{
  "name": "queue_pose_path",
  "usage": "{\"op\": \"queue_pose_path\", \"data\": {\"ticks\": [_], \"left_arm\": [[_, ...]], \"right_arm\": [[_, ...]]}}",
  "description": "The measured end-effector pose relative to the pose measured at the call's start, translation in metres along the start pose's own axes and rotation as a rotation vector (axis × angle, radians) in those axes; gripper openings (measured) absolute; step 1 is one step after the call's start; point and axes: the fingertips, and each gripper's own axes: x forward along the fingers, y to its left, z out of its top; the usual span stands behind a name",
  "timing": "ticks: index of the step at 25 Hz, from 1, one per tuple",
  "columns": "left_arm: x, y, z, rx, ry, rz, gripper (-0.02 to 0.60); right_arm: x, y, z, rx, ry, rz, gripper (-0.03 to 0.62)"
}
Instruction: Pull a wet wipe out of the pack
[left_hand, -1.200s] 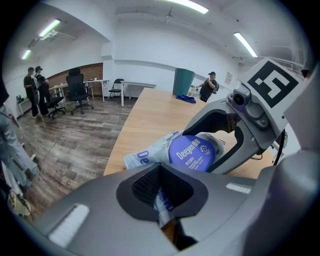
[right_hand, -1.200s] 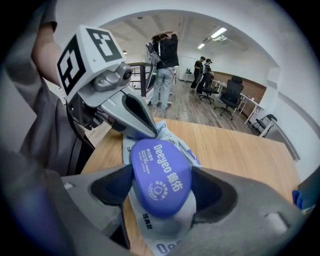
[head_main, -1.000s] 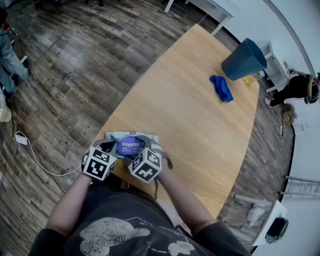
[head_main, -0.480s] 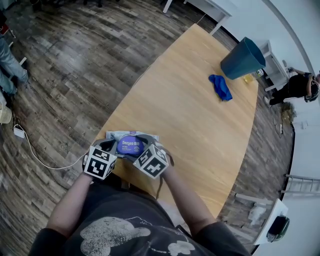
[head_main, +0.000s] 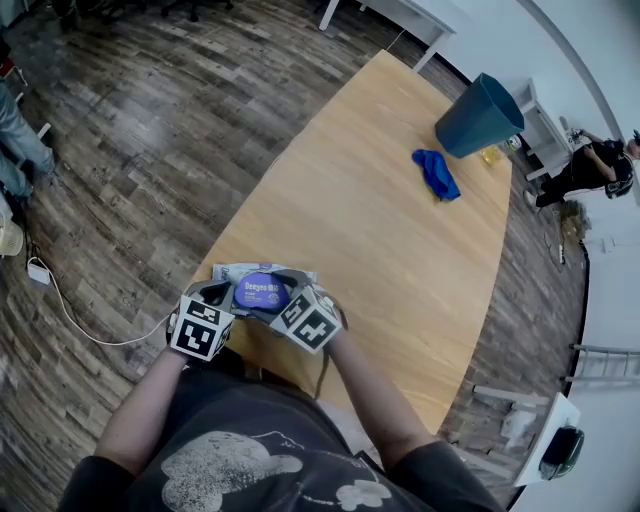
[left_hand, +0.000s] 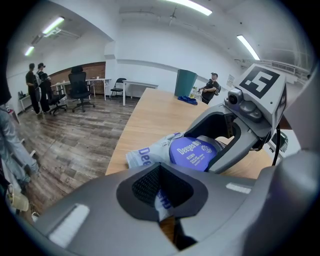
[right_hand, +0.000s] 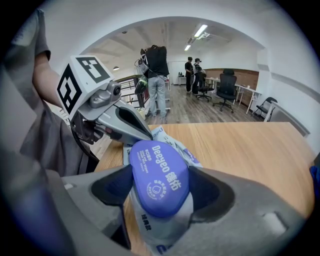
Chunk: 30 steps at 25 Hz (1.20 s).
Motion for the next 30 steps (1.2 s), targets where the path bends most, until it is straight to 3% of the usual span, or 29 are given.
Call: {"op": "queue_pose_path", "data": {"ticks": [23,27,30], "left_arm": [[0.001,0.0,-0.008,0.09,0.011,0.017,0.014],[0.003,-0.002,-0.007,0.097,0.003,0.013,0.015],[-0.001,-0.003,-0.01,0.143,-0.008,0.024,0.015]], "right_arm": [[-0.008,-0.004,0.008,0.117,-0.07,0.094,0.339],[-0.011,-0.005,0.01,0.087,-0.057,0.065,0.341],[-0.018,-0.005,0.017,0.088,-0.098,0.031,0.339]]}}
